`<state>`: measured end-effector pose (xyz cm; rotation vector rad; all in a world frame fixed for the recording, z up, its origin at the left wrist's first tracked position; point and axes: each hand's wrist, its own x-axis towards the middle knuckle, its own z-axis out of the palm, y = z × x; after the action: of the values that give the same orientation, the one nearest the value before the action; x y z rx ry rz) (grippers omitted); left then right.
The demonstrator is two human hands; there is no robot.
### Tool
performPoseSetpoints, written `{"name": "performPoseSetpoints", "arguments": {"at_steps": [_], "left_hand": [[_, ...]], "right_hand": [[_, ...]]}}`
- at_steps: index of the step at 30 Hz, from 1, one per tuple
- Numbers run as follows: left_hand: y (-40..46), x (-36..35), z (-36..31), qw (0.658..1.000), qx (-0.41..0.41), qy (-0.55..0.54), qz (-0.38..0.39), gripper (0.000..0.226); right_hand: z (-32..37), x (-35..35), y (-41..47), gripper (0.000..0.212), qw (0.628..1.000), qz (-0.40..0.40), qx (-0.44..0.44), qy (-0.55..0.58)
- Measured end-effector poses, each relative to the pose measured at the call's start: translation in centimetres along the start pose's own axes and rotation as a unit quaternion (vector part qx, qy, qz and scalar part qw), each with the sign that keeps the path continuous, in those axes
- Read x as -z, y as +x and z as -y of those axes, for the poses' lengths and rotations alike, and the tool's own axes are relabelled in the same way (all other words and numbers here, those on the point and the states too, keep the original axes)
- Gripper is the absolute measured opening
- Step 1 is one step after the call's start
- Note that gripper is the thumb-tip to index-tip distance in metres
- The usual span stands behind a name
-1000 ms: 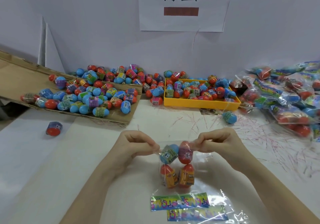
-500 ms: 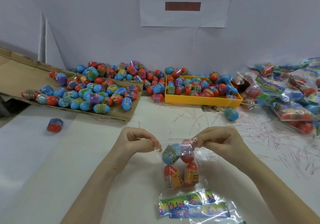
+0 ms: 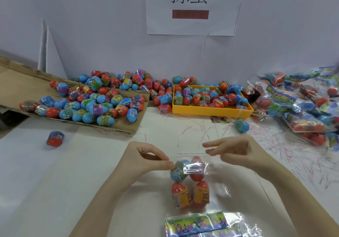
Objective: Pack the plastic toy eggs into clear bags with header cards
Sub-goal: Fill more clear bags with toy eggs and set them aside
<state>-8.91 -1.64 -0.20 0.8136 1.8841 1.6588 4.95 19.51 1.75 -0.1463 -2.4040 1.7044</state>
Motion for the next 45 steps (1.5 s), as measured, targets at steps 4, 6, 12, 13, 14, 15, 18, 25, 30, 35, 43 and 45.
{"name": "performPoseSetpoints", "arguments": {"at_steps": [4,6,12,13,14,15,18,25,30,35,43,45], "left_hand": [[-0.1,-0.2,-0.3,1.0,-0.014,-0.017,-0.003,0.023],[-0.1,-0.3,-0.4,1.0,-0.015,-0.024,-0.002,0.017],[-0.2,-0.3,-0.6,0.999,-0.031,-0.036,0.014,0.021],[-0.3,-0.3,-0.7,0.998,-0.034,-0.043,0.012,0.018],[-0.3,-0.2,-0.8,0.998,-0.034,-0.047,0.01,0.016],[-0.4,-0.2,-0.8,0.999,-0.031,-0.041,0.008,0.02],[-0.5,-0.9,-0.7,0.999,0.017,-0.02,0.022,0.052],[-0.6,-2.4,-0.7,0.993,0.066,-0.059,0.071,0.034],[-0.4,-2.9,0.0,0.999,0.014,-0.015,-0.042,0.032],[-0.7,-3.4,1.4,0.918,-0.063,0.39,0.024,0.05],[-0.9,-3.9,2.1,0.931,-0.13,0.339,0.026,0.013],[-0.9,-4.2,2.0,0.944,-0.167,0.286,-0.01,0.01]], "right_hand": [[0.9,-2.2,0.3,0.035,0.999,-0.021,-0.017,-0.046],[0.7,-3.9,0.6,0.053,0.987,0.05,-0.049,-0.144],[0.5,-3.3,0.6,0.038,0.99,0.089,-0.069,-0.086],[0.6,-3.0,0.6,0.039,0.991,0.093,-0.073,-0.07],[0.6,-2.9,0.5,0.04,0.991,0.093,-0.076,-0.052],[0.6,-2.7,0.5,0.04,0.992,0.09,-0.08,-0.035],[0.5,-2.5,0.6,0.036,0.995,0.071,-0.075,-0.012],[0.8,-1.8,0.3,0.029,0.992,0.093,-0.079,0.025],[2.5,2.6,0.1,0.019,0.964,-0.213,-0.017,0.159],[2.9,4.1,0.0,0.067,0.941,-0.319,-0.111,-0.018],[-0.8,-2.3,-2.2,0.065,0.917,0.028,-0.086,-0.388],[-0.2,-2.7,-2.1,0.074,0.963,-0.064,-0.108,-0.238]]}}
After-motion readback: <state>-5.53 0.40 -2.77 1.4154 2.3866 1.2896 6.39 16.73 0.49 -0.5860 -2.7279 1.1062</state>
